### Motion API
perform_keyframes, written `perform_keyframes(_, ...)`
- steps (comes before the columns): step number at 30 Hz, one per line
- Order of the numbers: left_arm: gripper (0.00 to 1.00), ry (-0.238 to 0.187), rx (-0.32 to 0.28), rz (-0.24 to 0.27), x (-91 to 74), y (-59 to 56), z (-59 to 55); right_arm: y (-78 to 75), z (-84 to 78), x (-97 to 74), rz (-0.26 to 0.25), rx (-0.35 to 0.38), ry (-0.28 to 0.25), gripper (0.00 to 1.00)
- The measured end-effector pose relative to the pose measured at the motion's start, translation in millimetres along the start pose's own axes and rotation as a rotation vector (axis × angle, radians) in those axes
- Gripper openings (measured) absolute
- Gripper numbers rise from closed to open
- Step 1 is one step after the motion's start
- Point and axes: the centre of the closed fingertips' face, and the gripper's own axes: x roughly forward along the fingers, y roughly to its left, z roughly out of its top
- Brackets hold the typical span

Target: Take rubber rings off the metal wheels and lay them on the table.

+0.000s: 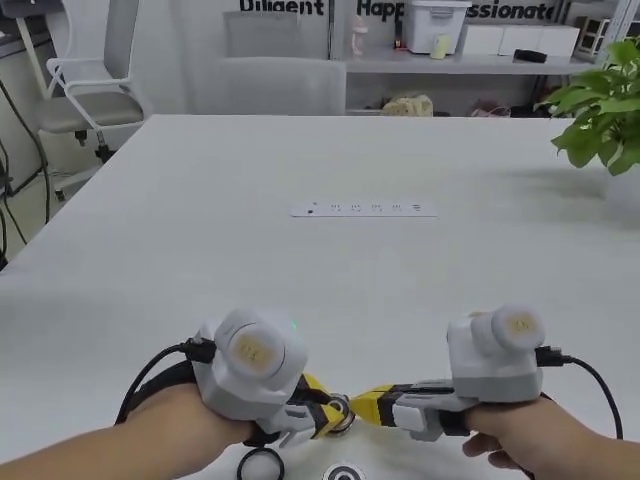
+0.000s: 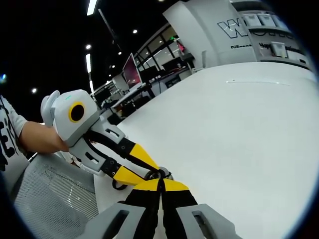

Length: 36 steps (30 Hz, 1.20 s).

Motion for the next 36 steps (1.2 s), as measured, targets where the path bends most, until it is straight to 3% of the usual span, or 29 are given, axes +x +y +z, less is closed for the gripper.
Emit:
perform_keyframes(13, 0.07, 0.005, 0.003, -0.01, 0.7, -0.4, 0.1, 5.2, -1.8, 2.4, 0.014, -0.024, 0.006, 0.0)
perform_keyframes(18, 0.07, 0.004, 0.004, -0.01, 1.1, -1.9, 0.0, 17.0, 4.9, 4.8, 0.061, -0.04, -0.023, 0.0)
perform_keyframes(36, 0.07, 0.0, 0.005, -0.008, 1.1, -3.9, -0.4, 4.2, -1.0, 0.0, 0.014, -0.045, -0.009, 0.0)
